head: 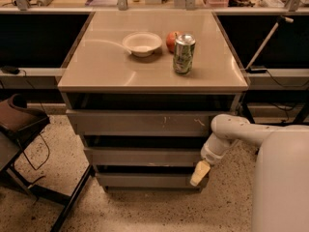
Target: Close middle drawer
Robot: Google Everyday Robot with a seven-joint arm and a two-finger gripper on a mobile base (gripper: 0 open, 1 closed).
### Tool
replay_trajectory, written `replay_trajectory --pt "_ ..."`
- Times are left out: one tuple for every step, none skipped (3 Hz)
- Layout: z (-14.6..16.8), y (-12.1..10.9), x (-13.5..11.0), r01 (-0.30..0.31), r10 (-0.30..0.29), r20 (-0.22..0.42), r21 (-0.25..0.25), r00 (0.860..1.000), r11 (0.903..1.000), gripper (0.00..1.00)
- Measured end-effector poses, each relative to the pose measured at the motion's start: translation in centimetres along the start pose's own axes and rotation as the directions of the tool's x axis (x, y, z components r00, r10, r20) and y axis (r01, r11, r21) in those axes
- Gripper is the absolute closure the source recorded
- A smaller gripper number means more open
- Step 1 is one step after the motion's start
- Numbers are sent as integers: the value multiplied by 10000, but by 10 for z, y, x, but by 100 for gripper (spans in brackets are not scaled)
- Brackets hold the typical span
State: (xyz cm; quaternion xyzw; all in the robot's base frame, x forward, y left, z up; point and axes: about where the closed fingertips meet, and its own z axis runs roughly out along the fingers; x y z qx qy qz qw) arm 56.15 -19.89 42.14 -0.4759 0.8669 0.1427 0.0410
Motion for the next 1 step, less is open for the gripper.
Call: replay_trajectory --pt "0 0 0 0 0 0 0 10000 10000 0"
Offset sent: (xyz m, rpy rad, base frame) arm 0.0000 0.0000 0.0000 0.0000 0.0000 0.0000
